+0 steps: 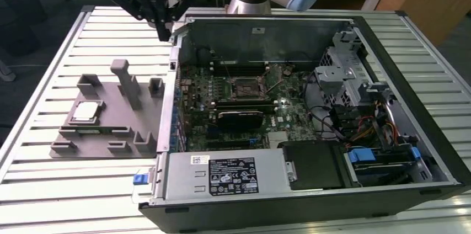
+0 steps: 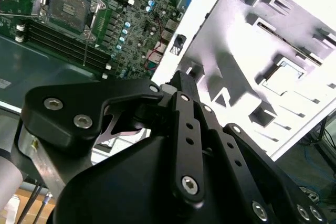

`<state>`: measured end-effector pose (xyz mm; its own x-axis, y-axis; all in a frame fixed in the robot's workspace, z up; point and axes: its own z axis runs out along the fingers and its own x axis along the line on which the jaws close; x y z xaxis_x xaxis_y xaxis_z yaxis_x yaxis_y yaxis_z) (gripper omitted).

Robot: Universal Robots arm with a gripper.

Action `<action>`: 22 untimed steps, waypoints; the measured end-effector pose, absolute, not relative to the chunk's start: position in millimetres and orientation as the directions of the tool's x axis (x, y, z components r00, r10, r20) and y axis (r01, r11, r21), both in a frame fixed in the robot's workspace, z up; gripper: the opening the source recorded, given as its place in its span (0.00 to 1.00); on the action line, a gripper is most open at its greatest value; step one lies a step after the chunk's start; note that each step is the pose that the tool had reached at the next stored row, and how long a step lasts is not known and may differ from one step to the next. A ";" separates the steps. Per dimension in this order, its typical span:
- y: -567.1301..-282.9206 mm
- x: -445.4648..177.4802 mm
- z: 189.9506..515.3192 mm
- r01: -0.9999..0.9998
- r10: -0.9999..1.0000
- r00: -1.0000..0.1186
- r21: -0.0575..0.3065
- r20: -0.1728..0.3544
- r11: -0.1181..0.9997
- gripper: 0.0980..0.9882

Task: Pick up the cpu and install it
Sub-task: 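Reach for the cpu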

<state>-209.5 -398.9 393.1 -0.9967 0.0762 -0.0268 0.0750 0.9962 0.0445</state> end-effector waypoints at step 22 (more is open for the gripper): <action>-398.9 -248.7 383.2 0.075 0.076 -0.997 0.045 -0.027 0.996 0.01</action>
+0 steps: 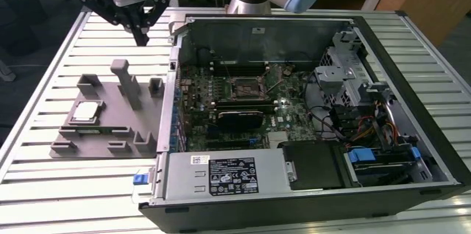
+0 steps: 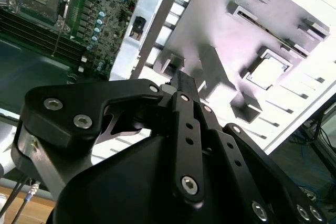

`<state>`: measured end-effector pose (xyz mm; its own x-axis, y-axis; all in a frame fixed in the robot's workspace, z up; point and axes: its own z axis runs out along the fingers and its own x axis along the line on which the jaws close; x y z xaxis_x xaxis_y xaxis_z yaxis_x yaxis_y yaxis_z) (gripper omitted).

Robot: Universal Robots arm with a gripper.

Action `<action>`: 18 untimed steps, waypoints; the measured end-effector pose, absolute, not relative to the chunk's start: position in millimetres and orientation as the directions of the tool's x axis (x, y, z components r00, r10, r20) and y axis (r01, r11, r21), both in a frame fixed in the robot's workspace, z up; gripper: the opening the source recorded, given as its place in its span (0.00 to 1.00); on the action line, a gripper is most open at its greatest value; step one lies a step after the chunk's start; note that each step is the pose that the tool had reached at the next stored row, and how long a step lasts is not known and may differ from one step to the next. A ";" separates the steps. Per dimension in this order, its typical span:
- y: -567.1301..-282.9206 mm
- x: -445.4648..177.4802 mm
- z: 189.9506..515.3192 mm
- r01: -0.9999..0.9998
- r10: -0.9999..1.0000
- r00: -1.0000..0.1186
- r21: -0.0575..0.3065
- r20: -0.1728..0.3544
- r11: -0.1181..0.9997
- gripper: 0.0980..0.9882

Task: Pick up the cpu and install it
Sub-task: 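Reach for the cpu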

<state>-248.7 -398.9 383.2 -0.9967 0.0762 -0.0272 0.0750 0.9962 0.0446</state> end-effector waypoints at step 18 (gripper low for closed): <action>-398.4 -279.8 377.0 0.075 0.076 -0.997 0.045 -0.027 0.996 0.01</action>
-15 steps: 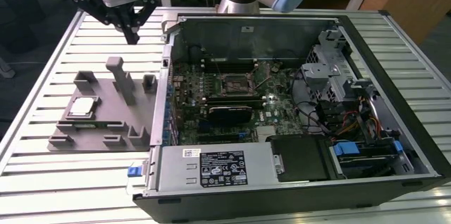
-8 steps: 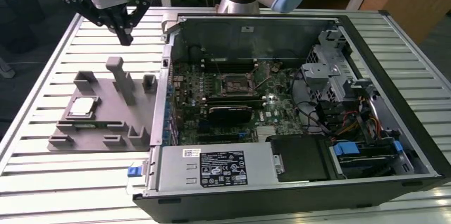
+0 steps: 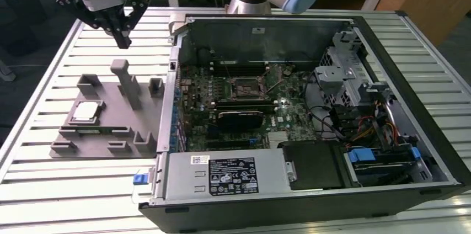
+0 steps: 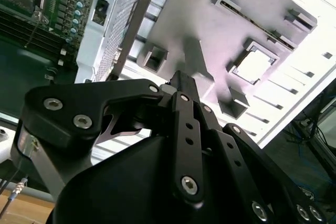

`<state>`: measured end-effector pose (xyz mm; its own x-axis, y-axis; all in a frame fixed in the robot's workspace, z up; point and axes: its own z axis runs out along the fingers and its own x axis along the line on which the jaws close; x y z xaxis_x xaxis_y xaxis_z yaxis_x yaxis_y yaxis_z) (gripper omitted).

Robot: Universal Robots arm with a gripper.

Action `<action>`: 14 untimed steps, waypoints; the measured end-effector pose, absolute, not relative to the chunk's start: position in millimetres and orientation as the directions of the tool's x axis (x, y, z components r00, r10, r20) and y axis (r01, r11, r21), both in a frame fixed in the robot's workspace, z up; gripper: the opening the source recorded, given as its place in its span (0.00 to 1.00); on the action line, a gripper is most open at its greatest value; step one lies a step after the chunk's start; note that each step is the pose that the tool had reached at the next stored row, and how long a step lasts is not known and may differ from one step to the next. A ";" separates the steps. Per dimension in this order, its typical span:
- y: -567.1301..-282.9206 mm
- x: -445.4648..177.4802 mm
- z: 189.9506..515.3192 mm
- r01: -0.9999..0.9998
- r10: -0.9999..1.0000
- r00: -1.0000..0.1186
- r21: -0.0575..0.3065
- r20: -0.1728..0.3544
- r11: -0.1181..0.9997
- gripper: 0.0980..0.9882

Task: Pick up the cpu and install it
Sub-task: 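Reach for the cpu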

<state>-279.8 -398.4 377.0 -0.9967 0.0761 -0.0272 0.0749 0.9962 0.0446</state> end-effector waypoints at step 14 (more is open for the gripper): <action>-398.4 -303.4 369.5 0.075 0.076 -0.997 0.045 -0.027 0.996 0.01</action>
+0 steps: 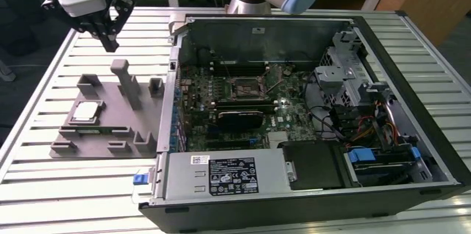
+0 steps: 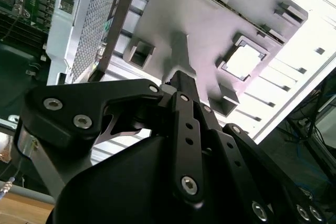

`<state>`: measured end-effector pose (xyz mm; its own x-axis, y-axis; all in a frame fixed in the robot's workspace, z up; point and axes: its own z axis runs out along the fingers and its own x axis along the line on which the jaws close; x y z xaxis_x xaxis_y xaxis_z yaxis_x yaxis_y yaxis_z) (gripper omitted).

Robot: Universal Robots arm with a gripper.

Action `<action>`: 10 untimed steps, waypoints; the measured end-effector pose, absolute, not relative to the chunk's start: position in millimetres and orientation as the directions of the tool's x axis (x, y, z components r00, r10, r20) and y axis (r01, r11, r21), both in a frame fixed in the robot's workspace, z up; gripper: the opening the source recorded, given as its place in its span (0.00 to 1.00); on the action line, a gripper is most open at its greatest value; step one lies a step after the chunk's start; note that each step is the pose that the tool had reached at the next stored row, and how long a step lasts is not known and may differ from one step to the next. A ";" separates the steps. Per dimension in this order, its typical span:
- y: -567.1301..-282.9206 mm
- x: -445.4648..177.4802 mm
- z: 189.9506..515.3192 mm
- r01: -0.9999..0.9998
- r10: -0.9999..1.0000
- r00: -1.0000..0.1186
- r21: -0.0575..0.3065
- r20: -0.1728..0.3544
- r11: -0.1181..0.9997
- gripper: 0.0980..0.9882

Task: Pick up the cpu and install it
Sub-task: 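Reach for the cpu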

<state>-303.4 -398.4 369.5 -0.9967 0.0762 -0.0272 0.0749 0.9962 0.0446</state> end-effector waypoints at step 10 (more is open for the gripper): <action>-398.4 -320.6 362.9 0.075 0.076 -0.997 0.045 -0.027 0.996 0.01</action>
